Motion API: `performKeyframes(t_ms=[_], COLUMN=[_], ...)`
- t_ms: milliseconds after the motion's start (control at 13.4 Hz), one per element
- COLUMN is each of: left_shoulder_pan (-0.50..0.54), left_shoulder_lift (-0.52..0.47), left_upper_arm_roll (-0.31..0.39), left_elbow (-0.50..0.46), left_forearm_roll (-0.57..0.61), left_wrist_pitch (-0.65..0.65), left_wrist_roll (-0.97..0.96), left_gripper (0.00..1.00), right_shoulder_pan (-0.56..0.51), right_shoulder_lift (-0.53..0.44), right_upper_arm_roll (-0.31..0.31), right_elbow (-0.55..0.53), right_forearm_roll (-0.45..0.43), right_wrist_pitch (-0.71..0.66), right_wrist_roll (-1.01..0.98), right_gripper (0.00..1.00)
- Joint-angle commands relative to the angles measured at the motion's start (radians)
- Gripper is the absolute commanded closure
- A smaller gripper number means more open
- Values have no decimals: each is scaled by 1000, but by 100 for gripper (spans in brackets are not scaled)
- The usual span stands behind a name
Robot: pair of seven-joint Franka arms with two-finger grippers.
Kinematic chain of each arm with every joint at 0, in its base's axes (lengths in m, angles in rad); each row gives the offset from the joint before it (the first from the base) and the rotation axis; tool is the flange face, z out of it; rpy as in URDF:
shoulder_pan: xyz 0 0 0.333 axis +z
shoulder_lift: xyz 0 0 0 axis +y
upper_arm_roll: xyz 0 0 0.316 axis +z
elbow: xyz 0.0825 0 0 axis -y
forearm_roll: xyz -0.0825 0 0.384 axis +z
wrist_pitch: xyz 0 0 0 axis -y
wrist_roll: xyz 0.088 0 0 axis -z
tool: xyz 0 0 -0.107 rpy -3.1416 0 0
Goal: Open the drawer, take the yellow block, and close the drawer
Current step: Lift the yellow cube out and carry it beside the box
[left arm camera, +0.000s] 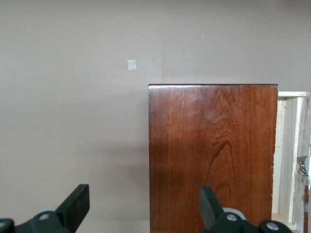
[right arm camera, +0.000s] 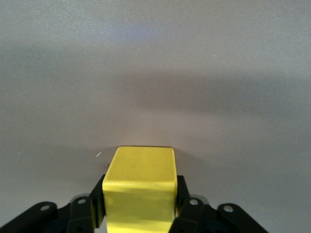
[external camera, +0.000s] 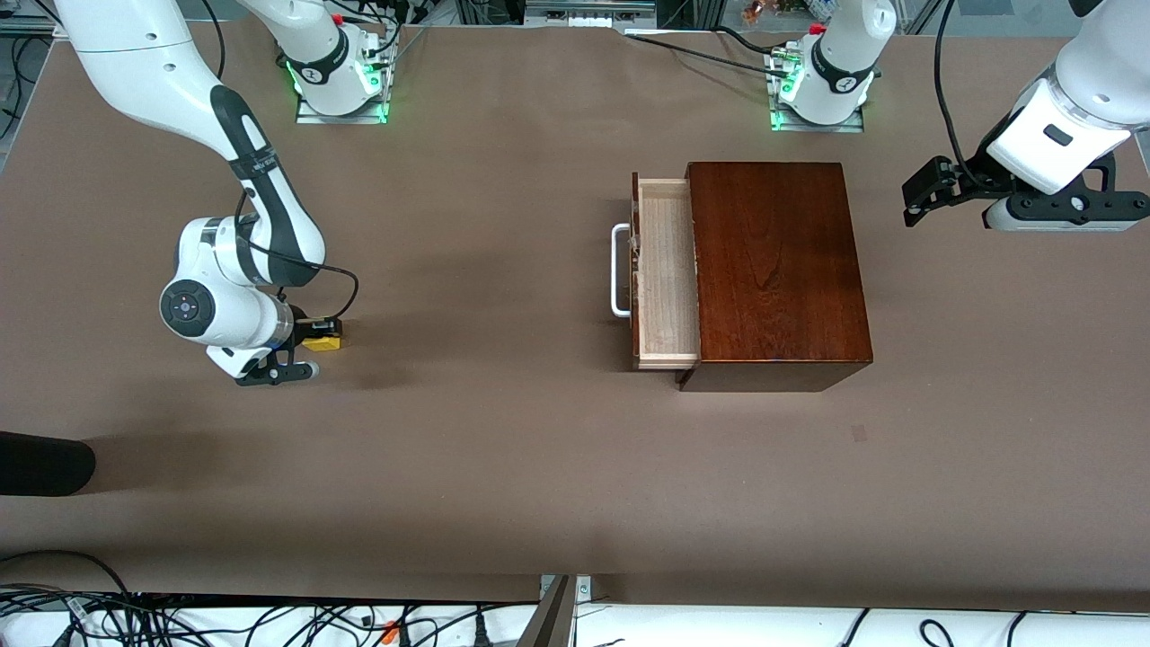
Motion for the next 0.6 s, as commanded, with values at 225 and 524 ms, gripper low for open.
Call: performKeyframes(t_ms=[225,524], left_shoulder_pan=[12,12], left_shoulder_lift=[0,0], left_upper_arm_roll=[-5,-5], left_elbow=[15,15], left_forearm_roll=[-18,-18], left_wrist_pitch=[-17,-17], left_wrist_roll=[17,17], left_gripper=[0,0], right_shoulder_pan=[-38,-39], right_shoulder_lift=[-141,-357], right_upper_arm_roll=[10,21], right_elbow=[18,73], right_forearm_roll=[-22,-22], right_wrist_pitch=[-3,-221], right_wrist_roll=[-22,-21], right_gripper=[0,0])
